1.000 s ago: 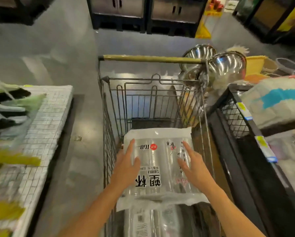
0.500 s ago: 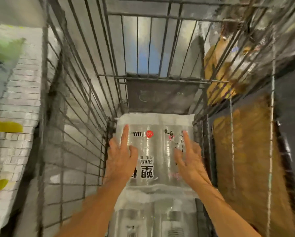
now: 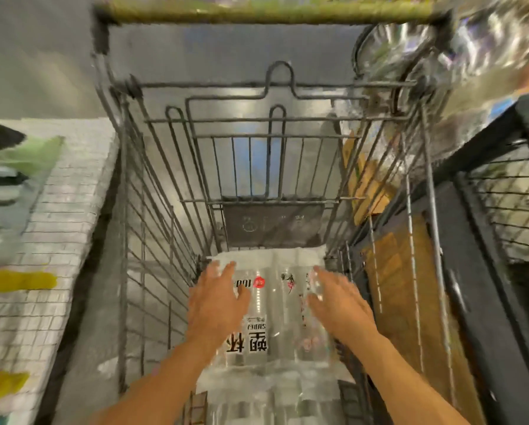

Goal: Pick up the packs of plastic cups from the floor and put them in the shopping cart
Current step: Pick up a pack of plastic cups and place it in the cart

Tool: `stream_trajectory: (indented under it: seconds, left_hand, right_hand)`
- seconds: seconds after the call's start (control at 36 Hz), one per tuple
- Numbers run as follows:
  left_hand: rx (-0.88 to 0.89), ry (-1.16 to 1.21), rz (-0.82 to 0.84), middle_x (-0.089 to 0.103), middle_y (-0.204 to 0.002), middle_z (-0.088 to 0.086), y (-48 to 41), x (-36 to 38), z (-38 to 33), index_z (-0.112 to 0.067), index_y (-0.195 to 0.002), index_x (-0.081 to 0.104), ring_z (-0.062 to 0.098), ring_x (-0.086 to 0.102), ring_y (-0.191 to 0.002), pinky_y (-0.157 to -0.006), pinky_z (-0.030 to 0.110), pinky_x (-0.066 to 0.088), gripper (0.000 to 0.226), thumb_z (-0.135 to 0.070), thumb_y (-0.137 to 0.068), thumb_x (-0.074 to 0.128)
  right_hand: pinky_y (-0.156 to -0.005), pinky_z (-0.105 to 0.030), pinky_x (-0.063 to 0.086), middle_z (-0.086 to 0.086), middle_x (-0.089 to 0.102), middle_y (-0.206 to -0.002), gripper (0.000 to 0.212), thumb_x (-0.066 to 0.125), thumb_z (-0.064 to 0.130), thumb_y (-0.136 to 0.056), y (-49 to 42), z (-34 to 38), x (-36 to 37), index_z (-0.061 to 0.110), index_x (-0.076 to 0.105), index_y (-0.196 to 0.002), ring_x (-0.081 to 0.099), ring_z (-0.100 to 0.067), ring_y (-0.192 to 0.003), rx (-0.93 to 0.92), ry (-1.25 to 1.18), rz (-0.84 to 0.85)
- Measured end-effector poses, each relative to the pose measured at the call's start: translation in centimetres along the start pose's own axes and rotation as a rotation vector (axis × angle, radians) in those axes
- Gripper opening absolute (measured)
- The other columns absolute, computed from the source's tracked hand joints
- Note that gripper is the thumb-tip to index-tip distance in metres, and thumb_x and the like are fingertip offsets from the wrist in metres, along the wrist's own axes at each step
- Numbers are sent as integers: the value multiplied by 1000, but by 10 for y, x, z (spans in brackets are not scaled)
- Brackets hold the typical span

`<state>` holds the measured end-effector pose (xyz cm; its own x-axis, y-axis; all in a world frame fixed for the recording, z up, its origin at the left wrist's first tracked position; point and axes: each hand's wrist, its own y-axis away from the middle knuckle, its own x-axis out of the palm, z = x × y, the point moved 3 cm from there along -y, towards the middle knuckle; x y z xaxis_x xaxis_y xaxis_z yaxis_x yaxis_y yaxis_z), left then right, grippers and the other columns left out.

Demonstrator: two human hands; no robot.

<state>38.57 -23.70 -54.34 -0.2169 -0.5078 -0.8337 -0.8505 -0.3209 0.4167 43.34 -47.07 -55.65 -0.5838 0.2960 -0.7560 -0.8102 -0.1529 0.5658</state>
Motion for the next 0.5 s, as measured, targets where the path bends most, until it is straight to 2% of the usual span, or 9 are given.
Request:
stream_trajectory:
  seconds: [0.06,0.11,0.19,0.28,0.33,0.44,0.5]
  left_hand:
    - [106,-81,34,40,-153,3,4,-35,-24,-25,-146,43,23,45,-135,-113,47,36,54,-46,-96,45]
    - [221,-145,50,48,-144,1,12,-75,-51,-26,-142,47,21,51,-127,-108,42,40,50,-46,-97,44]
    - [391,-231,40,57,-129,-2,32,-135,-93,-27,-138,51,21,54,-120,-102,39,41,47,-46,-95,45]
    - [526,-268,27,62,-112,-3,63,-189,-129,-27,-125,59,19,59,-101,-85,35,45,38,-45,-93,47]
    - [613,-284,7,63,-107,-4,89,-219,-146,-26,-117,61,16,57,-90,-76,33,46,32,-43,-93,48]
    - [771,-335,6,61,-105,-2,143,-262,-176,-25,-106,60,20,59,-96,-80,35,46,24,-43,-95,48]
    - [848,-356,44,60,-112,3,172,-275,-188,-25,-111,58,23,59,-102,-83,38,46,27,-45,-98,46]
  right_hand:
    - [-97,-44,48,-5,51,-138,58,44,51,-96,14,13,-36,29,35,-150,52,-28,-124,-60,57,-20]
    - [-86,-39,52,-4,58,-124,44,48,42,-99,34,30,-78,23,49,-139,58,-27,-114,-105,96,-82]
    - [-80,-36,51,-1,61,-119,37,50,37,-98,75,55,-139,27,54,-134,61,-25,-110,-133,92,-180]
    - [-72,-36,52,1,62,-106,28,49,36,-98,120,70,-189,24,58,-121,63,-22,-96,-148,101,-261]
    - [-73,-36,51,3,63,-109,29,47,38,-98,157,77,-218,26,58,-122,62,-20,-97,-131,96,-333]
    - [-76,-36,50,2,64,-108,27,46,42,-96,243,83,-256,30,58,-117,62,-24,-104,-57,79,-462]
    - [-78,-38,52,-1,66,-105,25,46,43,-93,291,79,-264,28,58,-109,64,-27,-102,8,66,-517]
